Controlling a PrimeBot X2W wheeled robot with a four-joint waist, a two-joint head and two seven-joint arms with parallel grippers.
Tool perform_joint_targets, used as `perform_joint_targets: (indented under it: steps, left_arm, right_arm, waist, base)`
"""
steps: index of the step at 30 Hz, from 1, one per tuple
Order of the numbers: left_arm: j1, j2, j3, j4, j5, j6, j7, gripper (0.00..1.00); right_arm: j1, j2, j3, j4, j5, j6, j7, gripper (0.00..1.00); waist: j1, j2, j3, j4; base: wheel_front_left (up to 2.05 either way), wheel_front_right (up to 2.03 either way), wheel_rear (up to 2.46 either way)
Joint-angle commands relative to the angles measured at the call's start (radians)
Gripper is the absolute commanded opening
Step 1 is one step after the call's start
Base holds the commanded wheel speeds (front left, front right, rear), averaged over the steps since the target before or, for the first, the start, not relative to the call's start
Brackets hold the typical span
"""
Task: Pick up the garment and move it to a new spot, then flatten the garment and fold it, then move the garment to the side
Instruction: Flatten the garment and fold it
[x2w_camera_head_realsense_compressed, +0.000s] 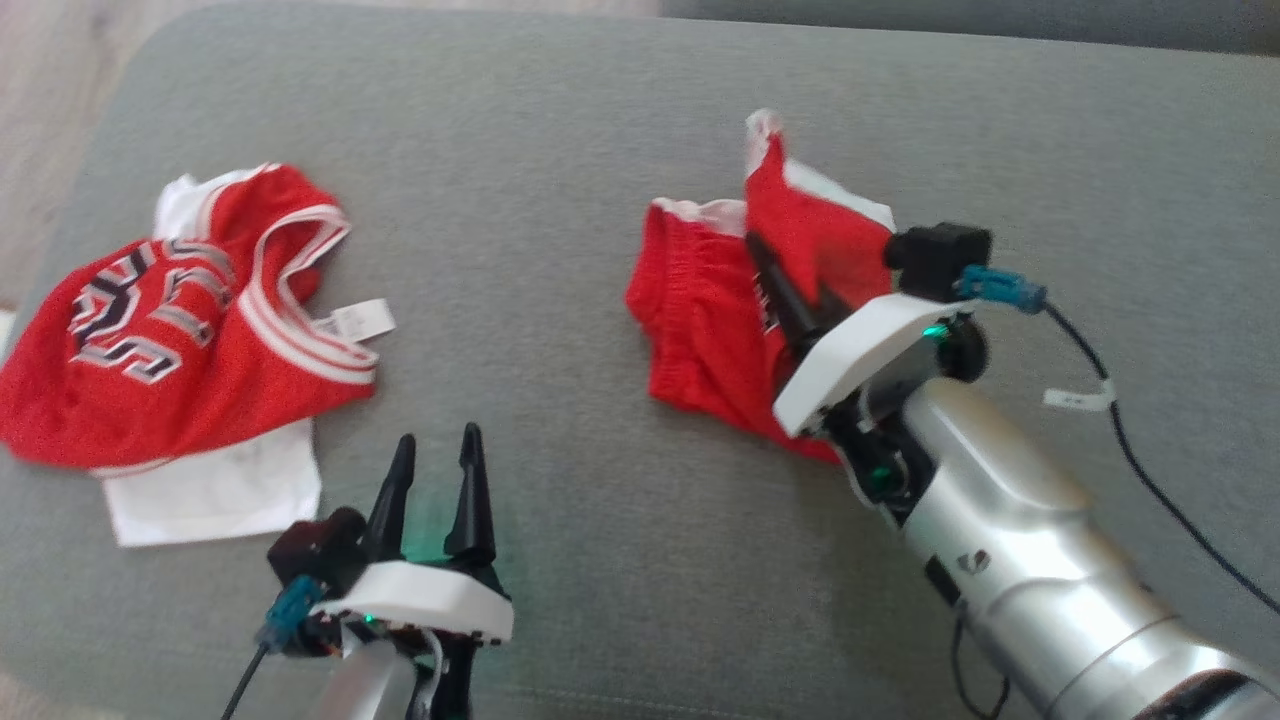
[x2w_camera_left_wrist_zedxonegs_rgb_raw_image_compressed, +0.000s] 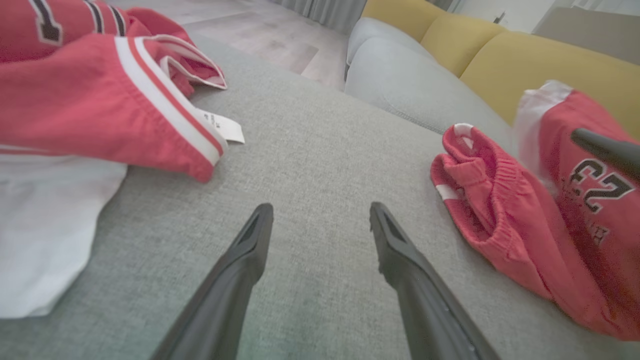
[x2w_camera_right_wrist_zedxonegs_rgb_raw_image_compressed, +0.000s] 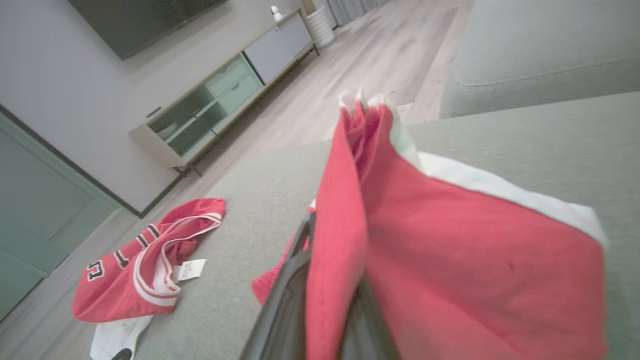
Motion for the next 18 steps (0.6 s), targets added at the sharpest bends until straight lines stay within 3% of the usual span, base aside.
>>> perform_joint_targets:
  steps: [1, 2, 4, 10, 13, 18]
  left_arm:
    - [-0.048, 0.012, 0.012, -0.018, 0.005, 0.001, -0.005, 1.0]
    - [-0.053, 0.012, 0.008, -0.014, 0.006, 0.0, -0.005, 1.0]
    - [-0.058, 0.012, 0.007, -0.013, 0.01, 0.001, -0.005, 1.0]
    - [-0.064, 0.012, 0.038, -0.018, 0.055, 0.01, -0.005, 1.0]
    - [-0.054, 0.012, 0.072, -0.021, 0.08, 0.01, -0.005, 1.0]
    - [-0.028, 0.012, 0.124, -0.047, 0.144, 0.02, -0.005, 1.0]
  right_arm:
    - [-0.018, 0.023, 0.059, -0.048, 0.06, 0.007, 0.001, 0.42]
    - [-0.013, 0.023, 0.084, -0.064, 0.088, 0.007, -0.002, 0.95]
    - [-0.008, 0.023, 0.11, -0.083, 0.12, 0.007, -0.006, 1.0]
    - [0.005, 0.023, 0.192, -0.11, 0.215, 0.007, -0.068, 1.0]
    - [0.003, 0.024, 0.167, -0.048, 0.192, 0.007, -0.114, 1.0]
    - [0.009, 0.012, 0.044, 0.071, 0.085, 0.007, -0.152, 1.0]
  waist:
    - [-0.0001, -0.0001, 0.009, 0.042]
    - [-0.0001, -0.0001, 0.01, 0.05]
    - [-0.0001, -0.0001, 0.01, 0.054]
    - [-0.0001, -0.0001, -0.011, 0.029]
    - [-0.0001, -0.0001, -0.027, -0.007]
    - [-0.0001, -0.0001, -0.05, -0.064]
  base:
    - [0.0, 0.0, 0.0]
    - [0.0, 0.0, 0.0]
    - [0.0, 0.0, 0.0]
    - [0.0, 0.0, 0.0]
    - [0.0, 0.0, 0.0]
    - [0.0, 0.0, 0.0]
